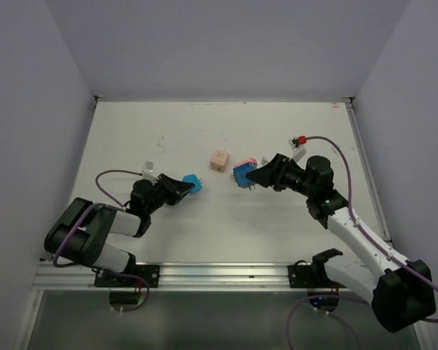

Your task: Pull the plug off the socket

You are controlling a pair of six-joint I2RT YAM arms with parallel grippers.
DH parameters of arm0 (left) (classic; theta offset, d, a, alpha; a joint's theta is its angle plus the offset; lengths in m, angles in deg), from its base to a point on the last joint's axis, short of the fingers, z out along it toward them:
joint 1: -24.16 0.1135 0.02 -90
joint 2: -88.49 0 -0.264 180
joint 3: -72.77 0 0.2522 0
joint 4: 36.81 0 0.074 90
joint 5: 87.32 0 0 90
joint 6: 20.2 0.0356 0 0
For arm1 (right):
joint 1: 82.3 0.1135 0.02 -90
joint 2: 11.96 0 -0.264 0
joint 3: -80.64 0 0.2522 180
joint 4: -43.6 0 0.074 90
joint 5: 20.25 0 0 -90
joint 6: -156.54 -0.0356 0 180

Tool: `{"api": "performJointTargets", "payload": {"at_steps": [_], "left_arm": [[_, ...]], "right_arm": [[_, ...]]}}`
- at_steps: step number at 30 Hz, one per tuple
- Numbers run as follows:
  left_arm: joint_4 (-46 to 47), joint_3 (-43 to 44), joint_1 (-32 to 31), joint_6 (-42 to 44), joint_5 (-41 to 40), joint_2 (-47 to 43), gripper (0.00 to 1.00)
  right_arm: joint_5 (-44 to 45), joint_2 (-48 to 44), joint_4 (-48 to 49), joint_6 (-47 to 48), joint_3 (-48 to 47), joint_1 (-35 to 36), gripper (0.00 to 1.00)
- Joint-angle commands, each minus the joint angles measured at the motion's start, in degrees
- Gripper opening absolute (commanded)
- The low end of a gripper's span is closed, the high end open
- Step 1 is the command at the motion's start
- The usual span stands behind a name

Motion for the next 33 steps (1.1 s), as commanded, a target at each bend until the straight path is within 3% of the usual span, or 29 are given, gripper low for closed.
{"api": "performJointTargets", "payload": {"at_steps": [1, 6, 9, 14, 18, 21, 23, 27, 28, 30, 33], "left_arm": [[6.42, 7.45, 2.82, 6.64, 5.38, 7.74, 0.0], [9.93, 15.53, 4.15, 6.82, 9.43, 17.43, 0.03], [10.29, 18.09, 4.24, 6.91, 9.96, 21.74, 0.09], [9.24, 18.27, 4.5, 7.35, 9.78, 25.0, 0.34], [7.48, 16.26, 4.76, 7.88, 8.99, 25.09, 0.41], [4.93, 14.24, 4.94, 7.97, 8.11, 23.25, 0.45], [2.65, 13.01, 4.94, 8.05, 7.68, 20.62, 0.53], [-4.98, 9.49, 5.03, 10.07, 6.44, 11.24, 0.77], [-9.79, 9.22, 5.03, 10.77, 6.18, 9.2, 0.87], [-16.13, 9.48, 4.94, 13.49, 5.57, 4.98, 0.96], [-31.07, 12.71, 5.03, 18.85, 4.25, -4.76, 1.0]], "right_arm": [[-0.92, -3.7, -8.48, 7.09, -3.02, -0.06, 0.0], [-1.7, -5.29, -10.16, 7.88, -1.26, -0.06, 0.0], [-1.88, -5.64, -11.74, 9.29, -1.26, -0.06, 0.0], [-2.5, -5.29, -14.64, 11.93, -2.31, -0.06, 0.0], [-3.46, -4.68, -16.05, 14.12, -3.37, -0.06, 0.0], [-3.82, -4.06, -17.63, 15.53, -4.24, -0.06, 0.0], [-4.34, -3.8, -18.51, 16.06, -4.6, -0.06, 0.0], [-5.31, -3.62, -20.27, 18.51, -5.65, 0.03, 0.0], [-5.48, -3.44, -20.79, 19.04, -5.83, 0.03, 0.0], [-6.97, -3.0, -21.32, 20.1, -6.44, 0.29, 0.0], [-8.38, -2.48, -21.85, 21.68, -7.23, 1.08, 0.0]]}}
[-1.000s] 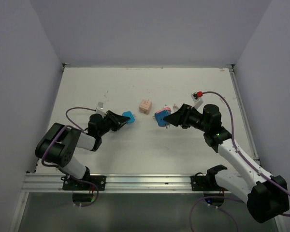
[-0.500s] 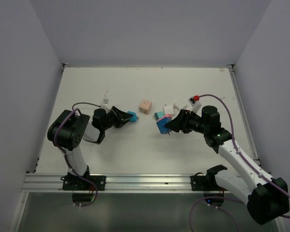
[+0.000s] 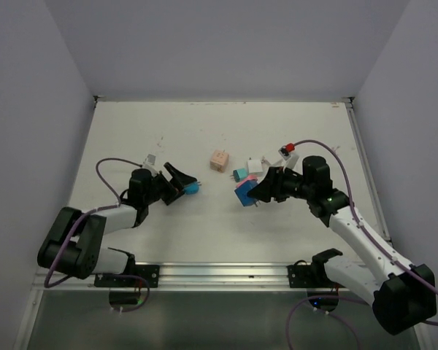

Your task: Pull the plug off the socket

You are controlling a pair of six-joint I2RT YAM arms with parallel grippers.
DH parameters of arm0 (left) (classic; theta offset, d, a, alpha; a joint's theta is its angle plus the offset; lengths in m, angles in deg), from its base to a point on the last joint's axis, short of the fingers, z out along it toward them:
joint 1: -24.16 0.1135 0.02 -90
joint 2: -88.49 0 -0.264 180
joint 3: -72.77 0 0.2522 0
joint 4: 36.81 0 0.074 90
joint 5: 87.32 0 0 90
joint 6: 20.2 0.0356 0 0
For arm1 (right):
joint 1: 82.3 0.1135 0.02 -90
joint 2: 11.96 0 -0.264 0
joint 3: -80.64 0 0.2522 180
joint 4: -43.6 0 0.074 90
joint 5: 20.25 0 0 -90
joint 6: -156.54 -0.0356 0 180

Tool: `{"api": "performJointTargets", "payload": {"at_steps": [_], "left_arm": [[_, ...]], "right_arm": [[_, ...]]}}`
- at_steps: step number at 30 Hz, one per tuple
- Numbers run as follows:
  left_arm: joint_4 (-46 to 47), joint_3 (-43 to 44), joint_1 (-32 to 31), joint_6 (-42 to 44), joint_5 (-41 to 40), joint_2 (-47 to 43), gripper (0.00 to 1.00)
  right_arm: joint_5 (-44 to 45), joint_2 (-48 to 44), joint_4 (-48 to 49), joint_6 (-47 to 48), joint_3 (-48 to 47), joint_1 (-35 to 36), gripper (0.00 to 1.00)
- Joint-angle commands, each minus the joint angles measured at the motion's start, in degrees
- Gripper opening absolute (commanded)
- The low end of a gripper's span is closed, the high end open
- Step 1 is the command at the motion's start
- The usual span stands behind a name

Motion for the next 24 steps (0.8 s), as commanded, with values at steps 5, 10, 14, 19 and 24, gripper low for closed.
{"api": "performJointTargets", "payload": {"at_steps": [5, 10, 14, 19, 24], "left_arm": [[-36.47, 12.46, 0.35, 16.07, -2.23, -13.17, 1.0], [-39.66, 15.56, 0.35, 17.15, 4.69, -18.62, 0.99], [-34.83, 16.61, -0.96, 15.48, 9.63, -20.56, 0.96], [-31.4, 16.79, -5.18, 12.25, 11.48, -20.39, 0.98], [-16.58, 11.43, -7.03, 0.82, 14.82, -20.56, 0.99]], "right_arm": [[-7.46, 1.98, 1.93, 4.76, -4.33, 2.07, 0.0], [-13.51, 5.41, 10.62, -0.24, -4.07, 2.69, 0.0], [-17.91, 8.31, 18.89, -6.21, -3.8, 3.48, 0.0], [-21.79, 10.87, 28.82, -11.85, -3.98, 4.01, 0.0], [-23.72, 12.01, 30.15, -12.21, -6.35, 5.41, 0.0]]}}
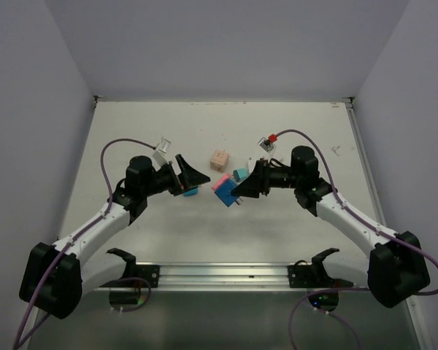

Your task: Pull the plug off the socket

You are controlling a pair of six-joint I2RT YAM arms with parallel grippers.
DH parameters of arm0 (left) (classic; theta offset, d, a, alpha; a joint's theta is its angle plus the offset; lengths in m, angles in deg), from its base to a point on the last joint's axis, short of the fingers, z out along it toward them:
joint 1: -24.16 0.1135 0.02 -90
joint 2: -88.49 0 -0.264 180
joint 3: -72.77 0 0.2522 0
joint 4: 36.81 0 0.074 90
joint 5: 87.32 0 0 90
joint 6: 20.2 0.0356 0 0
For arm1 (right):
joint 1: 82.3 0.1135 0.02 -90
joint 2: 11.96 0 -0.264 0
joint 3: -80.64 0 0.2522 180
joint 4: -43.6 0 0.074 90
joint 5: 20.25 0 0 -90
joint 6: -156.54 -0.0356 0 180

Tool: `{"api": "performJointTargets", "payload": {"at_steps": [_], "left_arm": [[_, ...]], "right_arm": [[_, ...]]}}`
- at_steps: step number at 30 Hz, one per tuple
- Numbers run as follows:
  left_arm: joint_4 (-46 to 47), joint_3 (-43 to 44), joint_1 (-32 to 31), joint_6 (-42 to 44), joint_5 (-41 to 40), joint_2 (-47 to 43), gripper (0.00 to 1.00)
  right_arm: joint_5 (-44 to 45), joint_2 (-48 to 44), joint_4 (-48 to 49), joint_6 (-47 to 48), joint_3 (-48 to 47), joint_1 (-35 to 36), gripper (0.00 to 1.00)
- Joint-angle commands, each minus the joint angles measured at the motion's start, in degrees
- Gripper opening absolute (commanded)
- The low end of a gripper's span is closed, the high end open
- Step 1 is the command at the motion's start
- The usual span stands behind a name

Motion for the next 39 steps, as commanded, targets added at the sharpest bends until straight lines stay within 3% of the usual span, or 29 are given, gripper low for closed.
{"api": "performJointTargets", "payload": {"at_steps": [1, 7, 12, 22, 39], "left_arm": [[12.83, -1.97, -1.02, -10.03, 3.96, -0.56, 1.0], [11.0, 2.68, -3.66, -7.16, 3.35, -0.12, 0.99], [11.52, 1.72, -4.8, -7.68, 4.23, 0.14, 1.0], [20.31, -2.32, -5.24, -17.86, 6.68, 1.46, 1.0], [27.08, -4.26, -6.12, -22.89, 9.23, 1.72, 0.99]], "right_arm": [[-4.27, 0.62, 7.4, -2.22, -4.41, 1.5, 0.0], [-4.1, 1.16, 6.69, -1.6, -5.03, 2.47, 0.0], [-4.71, 0.98, 8.18, -2.21, -5.29, 2.74, 0.0], [-5.24, 1.77, 13.28, -4.06, -5.38, 2.91, 0.0], [-4.8, 2.56, 14.69, -4.33, -4.94, 2.91, 0.0]]}}
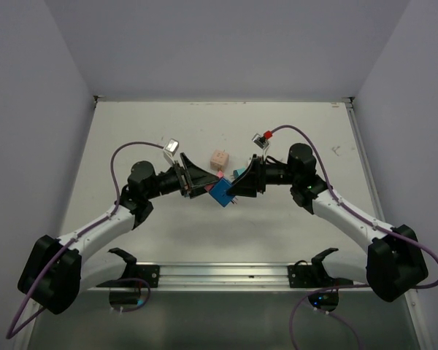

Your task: Pull the plug off the socket

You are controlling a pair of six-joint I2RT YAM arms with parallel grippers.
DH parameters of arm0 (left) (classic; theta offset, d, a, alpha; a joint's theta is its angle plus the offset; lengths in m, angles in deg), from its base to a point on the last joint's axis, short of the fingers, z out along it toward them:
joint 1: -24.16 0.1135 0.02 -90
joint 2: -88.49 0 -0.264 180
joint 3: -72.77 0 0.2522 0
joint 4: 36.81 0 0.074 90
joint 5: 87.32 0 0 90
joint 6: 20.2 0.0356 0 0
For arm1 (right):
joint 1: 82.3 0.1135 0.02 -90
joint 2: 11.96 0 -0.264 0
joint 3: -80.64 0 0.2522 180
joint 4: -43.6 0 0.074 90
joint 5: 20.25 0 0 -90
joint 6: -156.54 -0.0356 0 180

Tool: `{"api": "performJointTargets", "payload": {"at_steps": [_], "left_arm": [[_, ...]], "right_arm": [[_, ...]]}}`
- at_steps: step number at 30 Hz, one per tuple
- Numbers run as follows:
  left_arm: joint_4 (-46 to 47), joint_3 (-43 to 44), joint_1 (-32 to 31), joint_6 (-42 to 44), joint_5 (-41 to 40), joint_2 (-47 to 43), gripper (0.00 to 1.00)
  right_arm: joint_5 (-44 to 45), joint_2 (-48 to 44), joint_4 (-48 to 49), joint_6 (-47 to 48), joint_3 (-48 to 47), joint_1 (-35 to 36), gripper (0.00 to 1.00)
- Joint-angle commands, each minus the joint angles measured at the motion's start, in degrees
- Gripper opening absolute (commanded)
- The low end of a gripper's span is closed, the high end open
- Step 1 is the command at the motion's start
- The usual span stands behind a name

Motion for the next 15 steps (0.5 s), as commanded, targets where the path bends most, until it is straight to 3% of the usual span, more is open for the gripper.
{"api": "performJointTargets", "payload": {"at_steps": [1, 7, 15], "left_arm": [[3.09, -0.61, -0.31, -1.4, 1.89, 0.26, 0.99], [6.41, -1.66, -0.31, -4.12, 2.07, 0.44, 0.99], [12.65, -3.59, -0.22, -10.97, 0.75, 0.26, 0.91]], "right_arm": [[-0.41, -0.13, 4.96, -0.9, -2.73, 0.2, 0.0], [-0.49, -0.21, 4.26, -0.28, -2.82, 0.2, 0.0], [0.03, -1.01, 0.57, 2.18, -1.77, 0.2, 0.0]]}}
